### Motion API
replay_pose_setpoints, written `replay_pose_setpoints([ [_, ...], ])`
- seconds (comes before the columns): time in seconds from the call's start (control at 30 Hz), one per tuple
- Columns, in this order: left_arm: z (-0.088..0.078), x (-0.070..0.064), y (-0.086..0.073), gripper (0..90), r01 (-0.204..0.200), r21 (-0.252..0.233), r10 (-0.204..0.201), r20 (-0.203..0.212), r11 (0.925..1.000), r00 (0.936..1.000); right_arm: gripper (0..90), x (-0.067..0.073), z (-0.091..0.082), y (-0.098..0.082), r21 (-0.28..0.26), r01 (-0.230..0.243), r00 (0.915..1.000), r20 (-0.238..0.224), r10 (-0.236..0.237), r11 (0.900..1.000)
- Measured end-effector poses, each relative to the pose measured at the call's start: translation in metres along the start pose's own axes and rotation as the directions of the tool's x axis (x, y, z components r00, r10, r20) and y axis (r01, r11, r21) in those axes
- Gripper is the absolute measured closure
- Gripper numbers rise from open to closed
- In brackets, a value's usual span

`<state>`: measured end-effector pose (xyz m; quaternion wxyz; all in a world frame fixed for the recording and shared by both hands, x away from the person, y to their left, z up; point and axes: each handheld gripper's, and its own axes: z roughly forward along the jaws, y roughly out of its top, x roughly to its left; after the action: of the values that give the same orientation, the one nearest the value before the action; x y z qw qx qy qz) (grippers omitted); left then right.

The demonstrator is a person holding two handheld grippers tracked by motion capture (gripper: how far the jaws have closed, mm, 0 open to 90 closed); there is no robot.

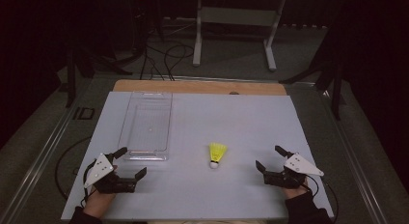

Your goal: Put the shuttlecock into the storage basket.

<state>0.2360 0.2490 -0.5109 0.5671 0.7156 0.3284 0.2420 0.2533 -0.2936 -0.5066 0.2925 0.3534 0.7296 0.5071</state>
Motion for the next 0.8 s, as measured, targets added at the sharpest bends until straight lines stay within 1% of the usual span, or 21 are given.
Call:
replay_pose_setpoints([
  [0.07, -0.0002, -0.0005, 0.0001, 0.0, -0.005, 0.003, 0.005, 0.001, 1.0, 1.0, 8.4, -0.0002, 0.0001, -0.0002, 0.0, 0.004, 1.0, 0.002, -0.004, 1.0],
  [0.2, 0.0003, -0.0004, 0.0, 0.0, 0.0, 0.002, 0.0, 0.005, 1.0, 1.0, 8.4, -0.0008, -0.0005, 0.0005, 0.001, 0.007, 0.9999, 0.009, -0.007, 1.0],
  [0.27, 0.0007, -0.0002, -0.0001, 0.0, 0.002, 0.003, -0.002, 0.005, 1.0, 1.0, 8.4, -0.0026, -0.0024, 0.0014, -0.003, 0.002, 1.0, 0.001, -0.002, 1.0],
  [0.37, 0.0011, 0.0001, -0.0002, 0.0, 0.004, 0.003, -0.004, 0.004, 1.0, 1.0, 8.4, -0.003, -0.0031, 0.0015, -0.009, 0.005, 1.0, 0.002, -0.005, 1.0],
  [0.5, 0.0014, -0.0002, 0.0, 0.0, 0.0, 0.004, 0.0, 0.003, 1.0, 1.0, 8.4, -0.0016, -0.0024, 0.0013, -0.004, 0.015, 0.9998, 0.01, -0.015, 1.0],
  [0.63, 0.0017, -0.0003, 0.0005, 0.0, 0.0, 0.006, 0.0, 0.002, 1.0, 1.0, 8.4, -0.001, -0.0026, 0.0021, -0.012, 0.027, 0.9995, 0.018, -0.026, 1.0],
  [0.8, 0.0015, -0.0029, 0.006, 0.0, -0.009, 0.017, 0.009, -0.001, 0.9998, 1.0, 8.4, -0.0016, -0.0031, 0.0027, -0.022, 0.018, 0.9998, 0.013, -0.017, 1.0],
])
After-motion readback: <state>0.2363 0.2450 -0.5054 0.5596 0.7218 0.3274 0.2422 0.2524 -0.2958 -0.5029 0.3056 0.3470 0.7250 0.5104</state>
